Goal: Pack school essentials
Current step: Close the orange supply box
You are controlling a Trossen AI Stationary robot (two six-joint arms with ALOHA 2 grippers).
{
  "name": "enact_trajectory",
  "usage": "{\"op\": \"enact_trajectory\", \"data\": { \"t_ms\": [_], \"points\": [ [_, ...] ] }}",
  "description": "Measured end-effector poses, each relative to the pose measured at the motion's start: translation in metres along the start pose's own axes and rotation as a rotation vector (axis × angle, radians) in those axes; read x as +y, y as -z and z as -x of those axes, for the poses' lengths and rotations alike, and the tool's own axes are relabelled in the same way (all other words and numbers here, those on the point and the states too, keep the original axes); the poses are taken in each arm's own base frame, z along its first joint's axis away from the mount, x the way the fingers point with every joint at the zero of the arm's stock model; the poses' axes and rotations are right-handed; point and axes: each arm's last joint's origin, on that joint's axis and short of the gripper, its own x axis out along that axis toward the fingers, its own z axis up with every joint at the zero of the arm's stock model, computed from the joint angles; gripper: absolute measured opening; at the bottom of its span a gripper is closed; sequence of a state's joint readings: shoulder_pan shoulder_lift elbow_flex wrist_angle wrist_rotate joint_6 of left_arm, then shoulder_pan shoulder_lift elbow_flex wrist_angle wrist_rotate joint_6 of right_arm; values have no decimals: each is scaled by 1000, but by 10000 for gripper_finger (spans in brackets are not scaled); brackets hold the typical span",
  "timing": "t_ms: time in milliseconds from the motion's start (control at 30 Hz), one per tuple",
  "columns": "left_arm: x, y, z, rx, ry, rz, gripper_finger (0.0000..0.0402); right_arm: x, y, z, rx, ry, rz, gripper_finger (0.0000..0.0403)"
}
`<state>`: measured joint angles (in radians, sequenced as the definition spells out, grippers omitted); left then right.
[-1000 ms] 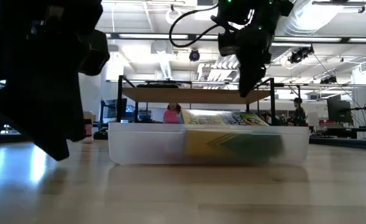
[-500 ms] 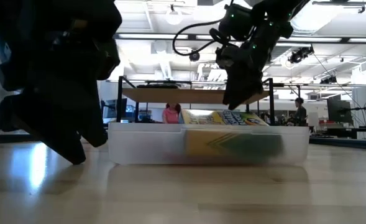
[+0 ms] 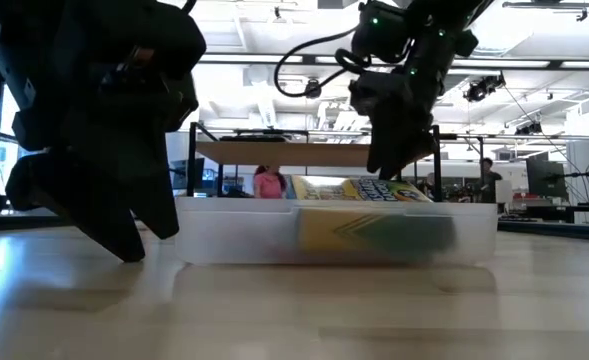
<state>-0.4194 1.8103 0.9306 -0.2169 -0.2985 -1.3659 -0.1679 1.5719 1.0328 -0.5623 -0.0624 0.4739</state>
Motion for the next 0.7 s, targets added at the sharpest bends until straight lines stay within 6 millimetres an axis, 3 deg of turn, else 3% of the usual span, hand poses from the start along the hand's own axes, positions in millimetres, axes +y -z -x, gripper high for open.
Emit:
{"op": "enact_trajectory", "data": {
  "t_ms": [267,567,700],
  "points": [
    [4,0,1,4,-42,-19,225,15,11,-1,19,10,-110,187],
    [5,1,1,14,-51,-94,225,14,13,-1,-40,127,-221,187],
    [5,1,1,14,-55,-104,225,15,14,-12,-24,144,-246,188]
  ]
}}
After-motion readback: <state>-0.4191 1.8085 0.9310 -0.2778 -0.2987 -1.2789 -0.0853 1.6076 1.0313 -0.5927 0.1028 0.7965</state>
